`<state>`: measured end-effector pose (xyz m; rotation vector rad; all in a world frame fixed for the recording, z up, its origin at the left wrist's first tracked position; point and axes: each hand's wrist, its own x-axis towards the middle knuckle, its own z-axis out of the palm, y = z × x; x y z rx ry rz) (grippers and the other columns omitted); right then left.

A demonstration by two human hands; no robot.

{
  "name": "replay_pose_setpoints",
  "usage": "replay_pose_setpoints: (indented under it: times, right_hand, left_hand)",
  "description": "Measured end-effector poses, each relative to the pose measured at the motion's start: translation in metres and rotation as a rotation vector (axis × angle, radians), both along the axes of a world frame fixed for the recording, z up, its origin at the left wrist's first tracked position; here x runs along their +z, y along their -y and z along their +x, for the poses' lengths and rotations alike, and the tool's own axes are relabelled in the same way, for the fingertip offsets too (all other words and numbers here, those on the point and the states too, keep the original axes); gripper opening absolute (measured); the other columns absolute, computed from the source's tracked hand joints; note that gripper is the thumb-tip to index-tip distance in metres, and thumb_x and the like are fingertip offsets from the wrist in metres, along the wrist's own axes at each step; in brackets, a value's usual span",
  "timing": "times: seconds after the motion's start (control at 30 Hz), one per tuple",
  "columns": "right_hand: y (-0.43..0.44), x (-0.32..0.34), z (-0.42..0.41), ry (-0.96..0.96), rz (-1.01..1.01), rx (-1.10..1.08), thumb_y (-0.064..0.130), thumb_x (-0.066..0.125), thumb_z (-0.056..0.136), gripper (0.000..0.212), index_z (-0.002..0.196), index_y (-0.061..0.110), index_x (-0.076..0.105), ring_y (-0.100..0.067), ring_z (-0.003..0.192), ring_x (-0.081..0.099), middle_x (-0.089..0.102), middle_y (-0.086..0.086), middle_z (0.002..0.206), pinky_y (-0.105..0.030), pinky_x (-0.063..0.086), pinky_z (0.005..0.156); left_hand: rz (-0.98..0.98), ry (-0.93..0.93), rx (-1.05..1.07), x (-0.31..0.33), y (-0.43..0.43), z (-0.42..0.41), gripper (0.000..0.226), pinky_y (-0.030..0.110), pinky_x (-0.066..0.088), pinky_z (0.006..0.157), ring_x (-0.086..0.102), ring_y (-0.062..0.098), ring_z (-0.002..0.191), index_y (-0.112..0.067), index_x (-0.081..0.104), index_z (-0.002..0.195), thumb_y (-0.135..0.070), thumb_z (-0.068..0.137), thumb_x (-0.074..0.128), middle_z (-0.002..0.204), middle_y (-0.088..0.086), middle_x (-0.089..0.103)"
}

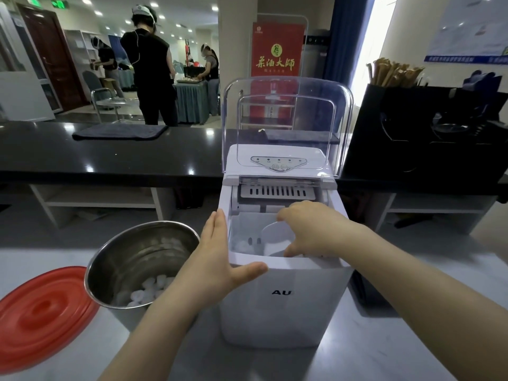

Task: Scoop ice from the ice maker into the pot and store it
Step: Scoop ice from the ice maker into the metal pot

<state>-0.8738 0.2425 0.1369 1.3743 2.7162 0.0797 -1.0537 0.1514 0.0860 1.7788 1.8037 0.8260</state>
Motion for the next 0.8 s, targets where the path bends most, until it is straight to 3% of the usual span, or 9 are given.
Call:
replay_pose_setpoints:
  times: [0.2, 0.4, 0.53, 0.8]
  right_hand:
    - [-0.007, -0.018, -0.009, -0.041, -0.066, 0.007, 0.043, 0.070, 0.078, 0.050, 0.112, 0.008, 0.061, -0.027, 0.100, 0.058, 0.064, -0.008, 0.109, -0.043, 0.052, 0.084]
    - [-0.010, -0.026, 0.002, -0.270, -0.237, -0.062, 0.049, 0.073, 0.075, 0.055, 0.121, 0.021, 0.059, -0.014, 0.103, 0.052, 0.058, 0.008, 0.108, -0.028, 0.044, 0.084]
    - [-0.010, -0.027, -0.005, -0.265, -0.208, -0.044, 0.045, 0.073, 0.077, 0.062, 0.131, 0.021, 0.051, -0.016, 0.115, 0.050, 0.056, 0.004, 0.128, -0.030, 0.045, 0.089]
    - [-0.014, -0.029, -0.004, -0.299, -0.253, -0.020, 0.036, 0.076, 0.077, 0.057, 0.127, 0.023, 0.053, -0.014, 0.114, 0.051, 0.056, 0.007, 0.127, -0.022, 0.039, 0.085]
  left_hand:
    - [0.004, 0.010, 0.004, -0.002, -0.001, 0.000, 0.122, 0.015, 0.007, 0.104, -0.006, 0.000, 0.143, -0.020, -0.015, 0.149, -0.058, 0.070, 0.070, 0.157, -0.012, -0.017]
    - [0.010, 0.008, 0.005, -0.002, -0.001, 0.000, 0.122, 0.015, 0.009, 0.102, -0.003, 0.000, 0.142, -0.021, -0.015, 0.149, -0.059, 0.070, 0.069, 0.157, -0.014, -0.017]
    - [0.016, 0.016, -0.001, -0.002, 0.000, 0.000, 0.122, 0.015, 0.010, 0.102, -0.001, 0.000, 0.142, -0.021, -0.015, 0.150, -0.058, 0.070, 0.070, 0.157, -0.014, -0.015]
    - [0.028, -0.002, 0.006, -0.004, -0.001, 0.000, 0.123, 0.016, 0.010, 0.102, -0.001, 0.000, 0.142, -0.021, -0.015, 0.150, -0.059, 0.069, 0.069, 0.157, -0.014, -0.015]
